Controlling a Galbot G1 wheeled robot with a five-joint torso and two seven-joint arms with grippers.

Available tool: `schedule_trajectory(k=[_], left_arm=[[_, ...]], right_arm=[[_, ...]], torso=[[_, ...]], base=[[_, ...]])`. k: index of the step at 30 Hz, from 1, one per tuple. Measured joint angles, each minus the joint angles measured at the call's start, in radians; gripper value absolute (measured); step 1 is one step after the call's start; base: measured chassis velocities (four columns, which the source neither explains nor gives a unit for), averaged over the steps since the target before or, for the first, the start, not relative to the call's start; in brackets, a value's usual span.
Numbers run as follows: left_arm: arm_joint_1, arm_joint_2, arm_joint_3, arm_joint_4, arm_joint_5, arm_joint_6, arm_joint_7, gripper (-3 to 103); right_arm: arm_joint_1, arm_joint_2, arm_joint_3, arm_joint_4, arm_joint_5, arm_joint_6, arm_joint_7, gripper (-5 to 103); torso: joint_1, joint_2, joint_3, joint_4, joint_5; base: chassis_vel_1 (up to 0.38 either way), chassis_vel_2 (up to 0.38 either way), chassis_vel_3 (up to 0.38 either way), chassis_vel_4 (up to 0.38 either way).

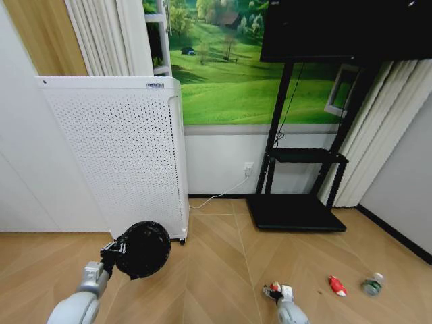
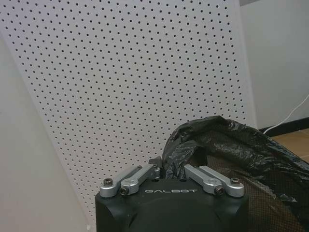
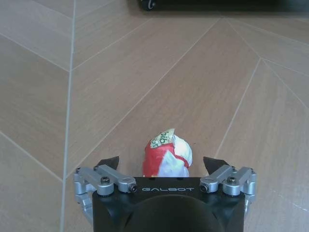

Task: Pick up the trash bin and place the garbage on the floor into it.

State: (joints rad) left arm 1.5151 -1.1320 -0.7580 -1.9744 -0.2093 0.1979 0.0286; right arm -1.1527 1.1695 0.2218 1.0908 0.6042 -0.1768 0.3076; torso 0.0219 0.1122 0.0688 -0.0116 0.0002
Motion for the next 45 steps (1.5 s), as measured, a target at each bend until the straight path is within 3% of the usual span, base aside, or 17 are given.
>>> schedule_trajectory(k=[2, 16, 21, 25, 28, 32, 37, 45], left_arm=[[0.001, 0.000, -0.002, 0.001, 0.000, -0.002, 0.000, 7], [0.005, -0.004, -0.009, 0.011, 0.006, -0.013, 0.004, 7], [-0.003, -0.004, -0.006, 0.010, 0.005, -0.013, 0.008, 7], [-0.017, -0.003, -0.006, 0.009, -0.002, -0.013, 0.010, 7], [-0.038, 0.000, 0.016, 0.008, -0.008, -0.013, 0.010, 7], [-0.055, -0.002, 0.051, 0.012, -0.008, -0.013, 0.010, 7], [-0.116, -0.009, 0.165, 0.035, -0.005, -0.012, 0.007, 7], [-0.224, -0.029, 0.304, 0.073, 0.013, 0.001, -0.009, 7]], right_arm=[[0.000, 0.001, -0.001, 0.000, -0.006, 0.000, -0.006, 96], [0.001, -0.004, -0.013, -0.011, -0.038, 0.019, -0.026, 38], [-0.016, -0.010, -0.012, 0.022, -0.038, 0.022, -0.027, 30], [-0.045, -0.041, 0.001, 0.100, -0.009, 0.015, -0.020, 29], [-0.104, -0.119, 0.023, 0.294, 0.064, -0.009, 0.002, 29], [-0.141, -0.166, 0.039, 0.427, 0.112, -0.022, 0.015, 29], [-0.181, -0.227, 0.057, 0.619, 0.159, -0.008, -0.006, 29], [-0.144, -0.282, 0.015, 0.713, 0.187, 0.036, -0.069, 29]], torso=[[0.000, 0.000, 0.000, 0.0000, -0.0001], [0.000, 0.000, 0.000, 0.0001, -0.0002], [0.000, 0.000, 0.000, 0.0000, 0.0002], [0.000, 0.000, 0.000, 0.0002, 0.0000], [0.000, 0.000, 0.000, -0.0001, -0.0001], [0.000, 0.000, 0.000, 0.0001, -0.0001], [0.000, 0.000, 0.000, -0.0001, -0.0001], [0.000, 0.000, 0.000, -0.0001, 0.0000]], base=[[0.000, 0.000, 0.000, 0.000], [0.000, 0.000, 0.000, 0.000], [0.000, 0.000, 0.000, 0.000], [0.000, 0.000, 0.000, 0.000], [0.000, 0.000, 0.000, 0.000], [0.000, 0.000, 0.000, 0.000], [0.000, 0.000, 0.000, 0.000], [0.000, 0.000, 0.000, 0.000]])
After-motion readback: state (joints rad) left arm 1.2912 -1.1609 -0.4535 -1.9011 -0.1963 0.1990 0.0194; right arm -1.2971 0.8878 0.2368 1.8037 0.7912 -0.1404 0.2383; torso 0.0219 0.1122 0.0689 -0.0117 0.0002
